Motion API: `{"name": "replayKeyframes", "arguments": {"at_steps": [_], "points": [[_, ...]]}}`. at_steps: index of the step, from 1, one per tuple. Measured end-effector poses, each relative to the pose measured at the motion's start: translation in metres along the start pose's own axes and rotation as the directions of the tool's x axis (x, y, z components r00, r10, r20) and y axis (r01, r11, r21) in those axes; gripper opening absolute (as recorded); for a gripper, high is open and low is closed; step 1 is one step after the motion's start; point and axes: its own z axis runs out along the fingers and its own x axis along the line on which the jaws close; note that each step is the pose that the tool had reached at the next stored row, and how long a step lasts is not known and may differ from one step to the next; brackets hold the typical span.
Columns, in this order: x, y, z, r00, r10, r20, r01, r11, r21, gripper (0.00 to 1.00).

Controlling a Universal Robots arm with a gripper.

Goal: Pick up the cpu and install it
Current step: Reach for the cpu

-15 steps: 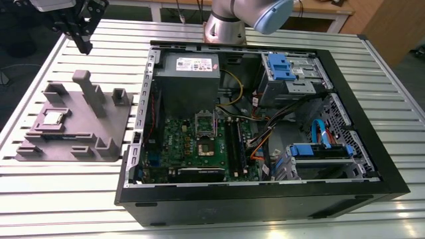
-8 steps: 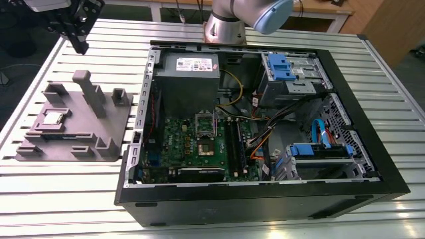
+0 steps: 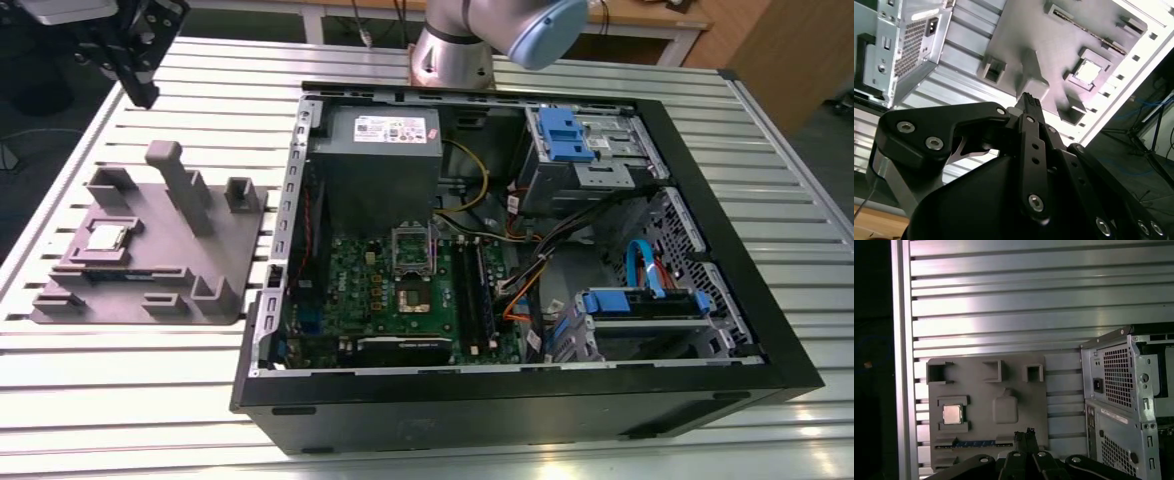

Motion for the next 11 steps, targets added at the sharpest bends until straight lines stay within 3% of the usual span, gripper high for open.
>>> {"name": "replayKeyframes", "arguments": {"at_steps": [11], "points": [[0.0489, -0.0037, 0.0027, 1.0000, 0.000, -0.0011, 0.000, 1.0000, -0.0007, 0.10]]}}
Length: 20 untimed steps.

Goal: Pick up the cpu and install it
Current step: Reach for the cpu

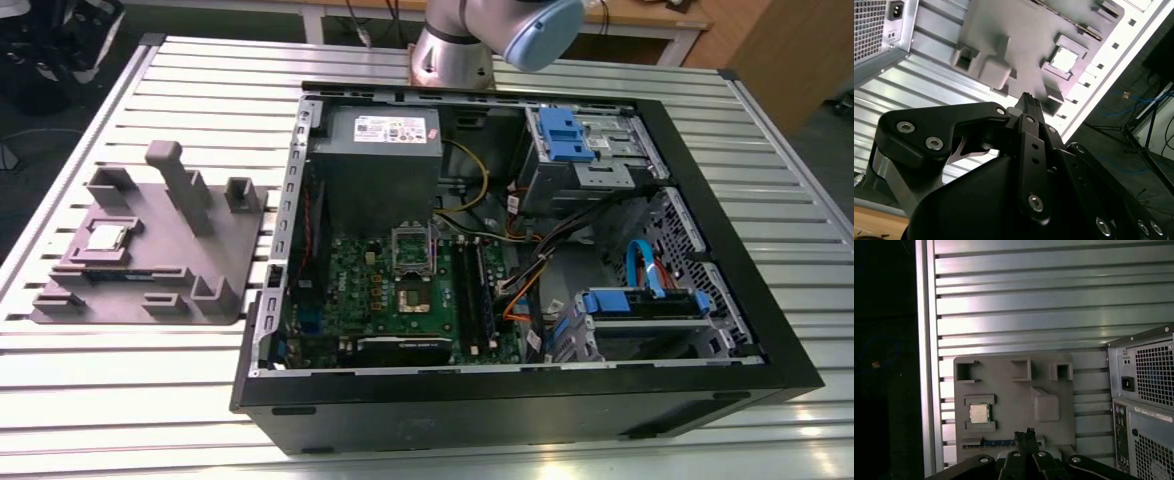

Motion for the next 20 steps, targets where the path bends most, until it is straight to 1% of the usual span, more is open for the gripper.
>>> {"name": "replayKeyframes", "arguments": {"at_steps": [9, 11, 12, 16, 17, 20], "points": [[0.0405, -0.0032, 0.0019, 1.0000, 0.000, -0.0003, 0.000, 1.0000, -0.0003, 0.10], [0.0481, -0.0038, 0.0021, 1.0000, 0.000, -0.0003, 0.000, 1.0000, -0.0003, 0.10], [0.0496, -0.0039, 0.0022, 1.0000, 0.000, -0.0005, 0.000, 1.0000, -0.0003, 0.10], [0.0505, -0.0040, 0.0022, 1.0000, -0.001, -0.0005, 0.001, 1.0000, -0.0003, 0.10], [0.0512, -0.0040, 0.0022, 1.0000, -0.006, -0.0007, 0.006, 1.0000, -0.0003, 0.10], [0.0521, -0.0041, 0.0024, 0.9992, -0.040, -0.0024, 0.040, 0.9992, -0.0002, 0.10]]}}
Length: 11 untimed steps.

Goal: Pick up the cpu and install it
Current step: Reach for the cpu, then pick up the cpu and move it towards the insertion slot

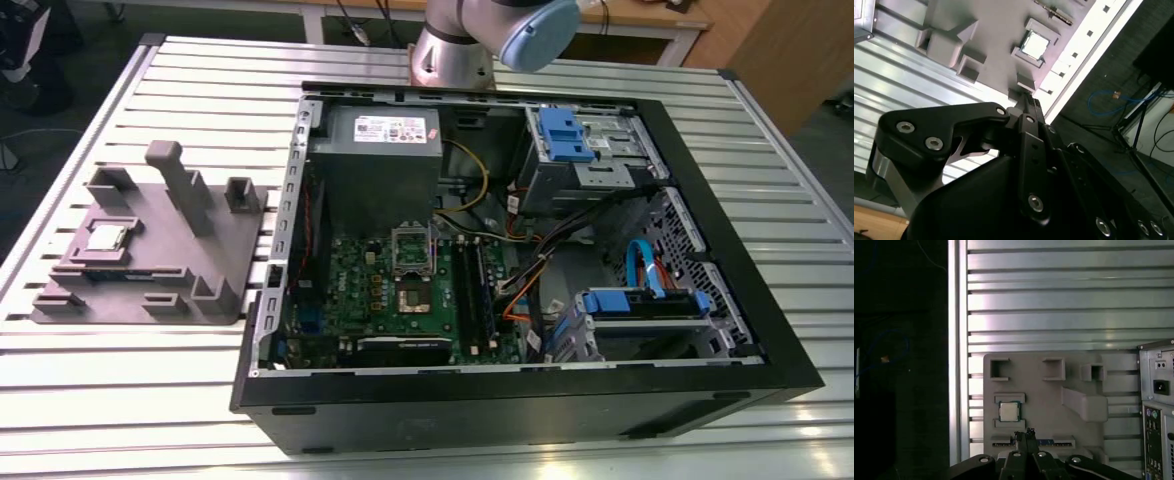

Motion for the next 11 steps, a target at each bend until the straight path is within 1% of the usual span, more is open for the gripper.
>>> {"name": "replayKeyframes", "arguments": {"at_steps": [2, 4, 11], "points": [[0.0025, 0.0000, 0.0001, 0.9999, -0.011, -0.0007, 0.011, 0.9999, 0.0001, 0.10], [0.0052, -0.0002, 0.0003, 0.9999, -0.013, -0.0008, 0.013, 0.9999, 0.0001, 0.10], [0.0059, -0.0002, 0.0006, 0.9999, -0.013, -0.0010, 0.013, 0.9999, 0.0001, 0.10]]}}
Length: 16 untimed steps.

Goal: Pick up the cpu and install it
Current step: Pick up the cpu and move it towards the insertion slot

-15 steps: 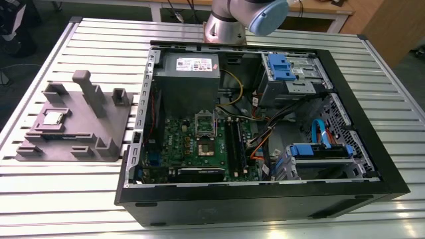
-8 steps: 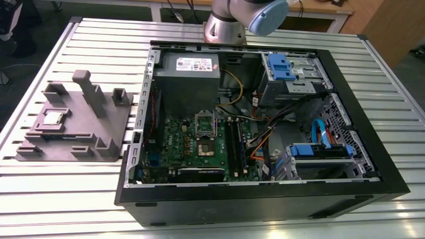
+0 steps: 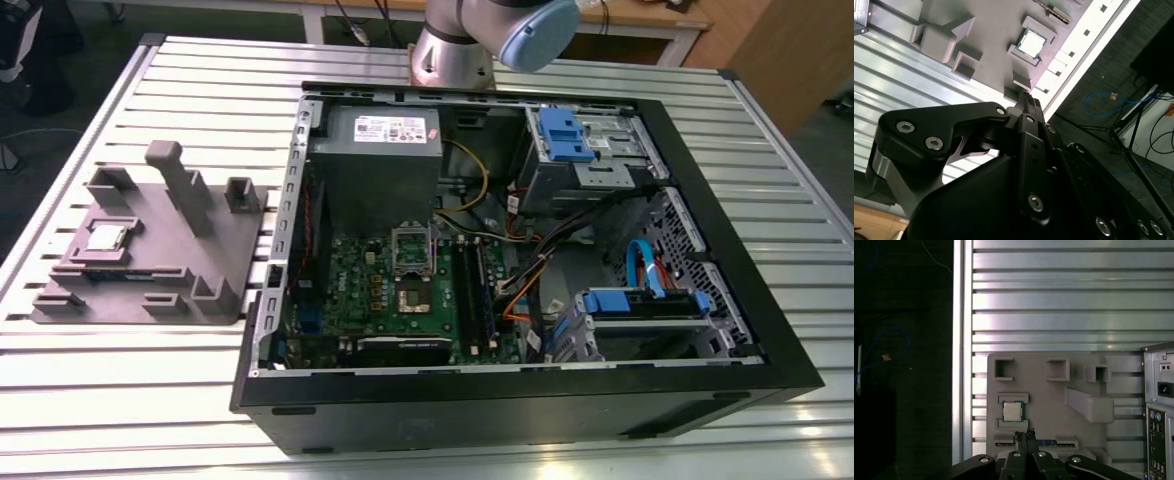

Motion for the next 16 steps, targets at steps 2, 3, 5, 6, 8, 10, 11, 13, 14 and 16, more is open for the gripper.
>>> {"name": "replayKeyframes", "arguments": {"at_steps": [2, 3, 5, 6, 8, 10, 11, 13, 14, 16], "points": [[0.0000, 0.0000, 0.0000, 1.0000, 0.000, 0.0000, 0.000, 1.0000, 0.0000, 0.10], [0.0000, 0.0000, 0.0000, 1.0000, 0.000, 0.0000, 0.000, 1.0000, 0.0000, 0.10], [0.0000, 0.0000, 0.0000, 1.0000, 0.000, -0.0001, 0.000, 1.0000, 0.0000, 0.10], [0.0000, 0.0000, 0.0000, 1.0000, 0.000, -0.0001, 0.000, 1.0000, 0.0000, 0.10], [0.0001, 0.0000, 0.0000, 1.0000, 0.000, 0.0000, 0.000, 1.0000, 0.0000, 0.11], [0.0001, 0.0000, 0.0000, 1.0000, 0.000, -0.0001, 0.000, 1.0000, 0.0000, 0.23], [0.0001, 0.0000, 0.0000, 1.0000, 0.000, -0.0001, 0.000, 1.0000, 0.0000, 0.29], [0.0001, 0.0000, 0.0001, 1.0000, 0.000, -0.0001, 0.000, 1.0000, 0.0000, 0.35], [0.0001, 0.0000, 0.0001, 1.0000, 0.000, -0.0001, 0.000, 1.0000, 0.0000, 0.41], [0.0001, 0.0000, 0.0001, 1.0000, 0.000, -0.0001, 0.000, 1.0000, 0.0000, 0.47]]}}
